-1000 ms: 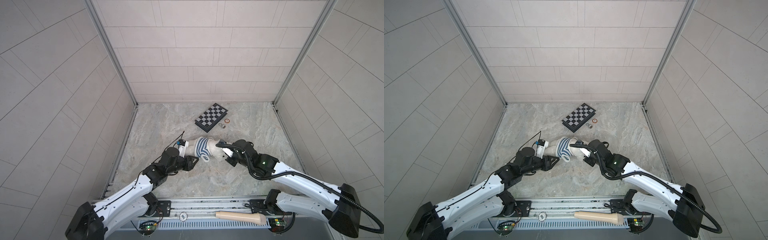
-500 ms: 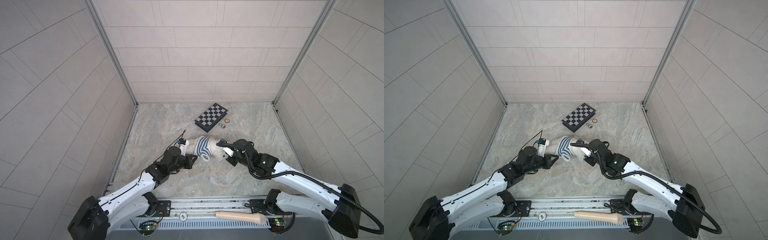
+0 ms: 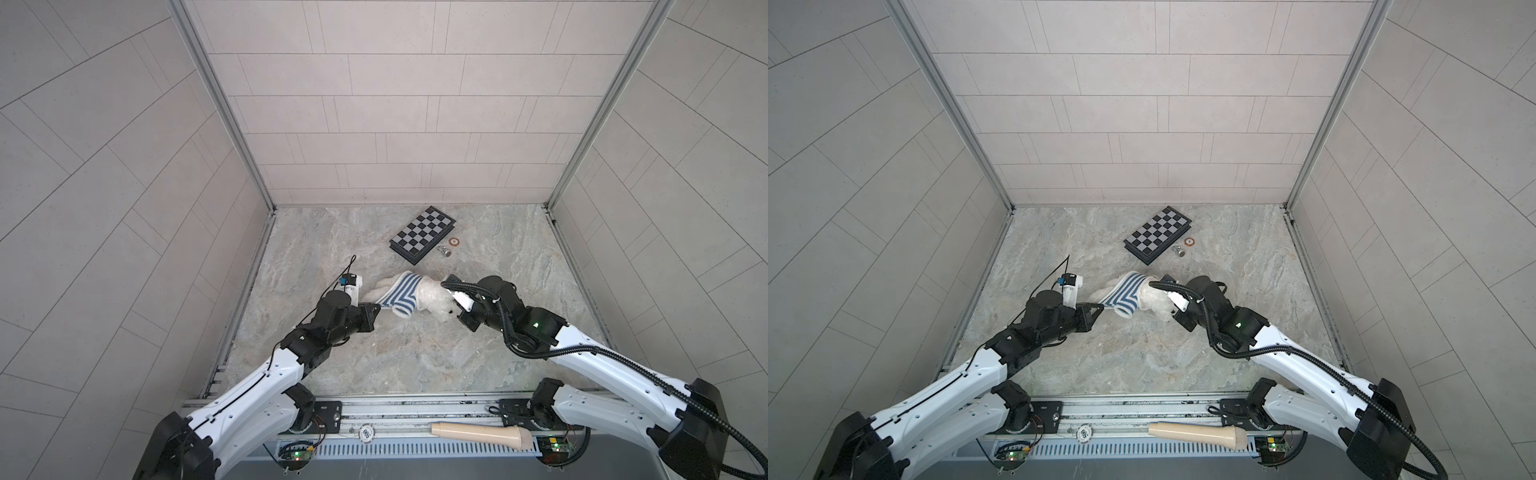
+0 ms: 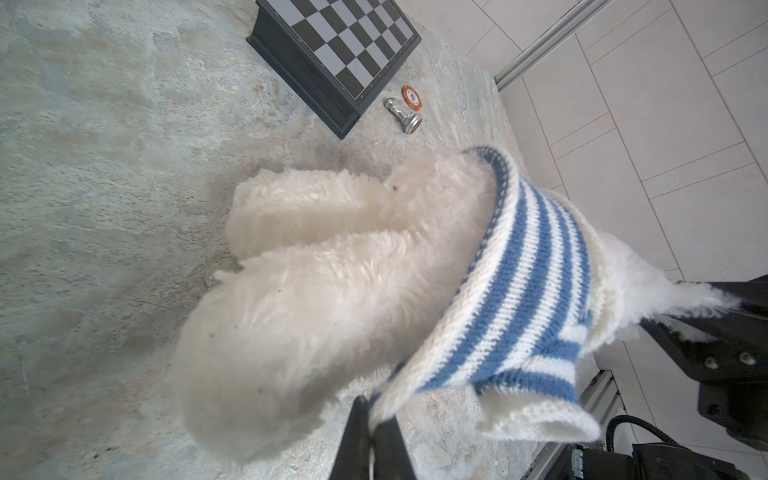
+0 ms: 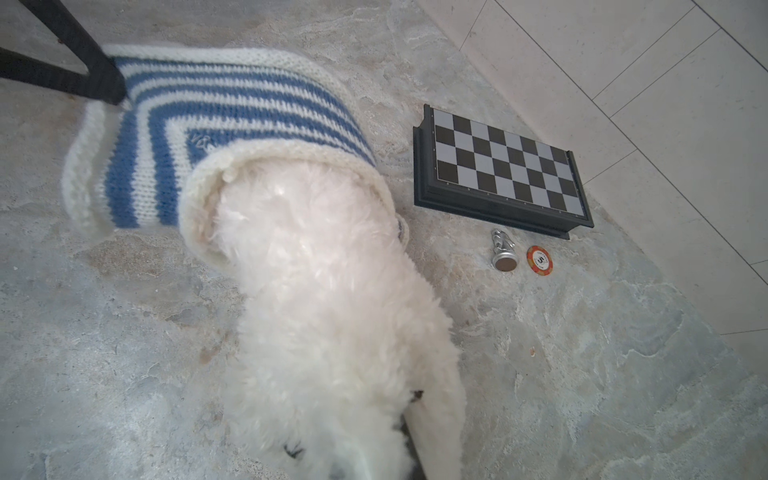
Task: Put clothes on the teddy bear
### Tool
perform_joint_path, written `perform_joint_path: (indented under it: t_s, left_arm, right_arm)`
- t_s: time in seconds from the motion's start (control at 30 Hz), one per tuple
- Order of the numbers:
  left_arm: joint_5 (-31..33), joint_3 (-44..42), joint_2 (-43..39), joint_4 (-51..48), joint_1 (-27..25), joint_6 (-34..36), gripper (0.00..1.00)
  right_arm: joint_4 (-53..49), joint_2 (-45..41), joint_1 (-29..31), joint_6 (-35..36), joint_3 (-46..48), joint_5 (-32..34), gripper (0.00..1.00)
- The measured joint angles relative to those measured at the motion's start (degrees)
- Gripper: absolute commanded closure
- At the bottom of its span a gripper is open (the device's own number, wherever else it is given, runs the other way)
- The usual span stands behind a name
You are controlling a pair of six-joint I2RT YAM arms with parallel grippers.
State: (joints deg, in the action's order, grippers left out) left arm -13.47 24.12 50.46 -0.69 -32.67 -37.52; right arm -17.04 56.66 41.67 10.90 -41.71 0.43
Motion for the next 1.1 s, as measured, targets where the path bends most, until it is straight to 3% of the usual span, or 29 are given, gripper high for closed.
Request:
perform_joint_path:
  t_s: [0.57,0.7,1.1]
  left_arm:
    - [3.8,3.87,11.02,7.63,-5.46,3.56,1.0]
    - [5.16,3.93,10.54,7.5,-5.46,4.74,0.96]
    - [7.78,3.91,0.59,5.99,-5.46,8.76,1.0]
  right_arm:
    - [-1.53,0.59,-0.22,-0.22,-0.2,-4.39,1.0]
    - [-2.19,0.15,-0.2,0.22,-0.28,-8.02,1.0]
    - [-0.48,-3.58,1.81,4.55,-0.13,-16.17,1.0]
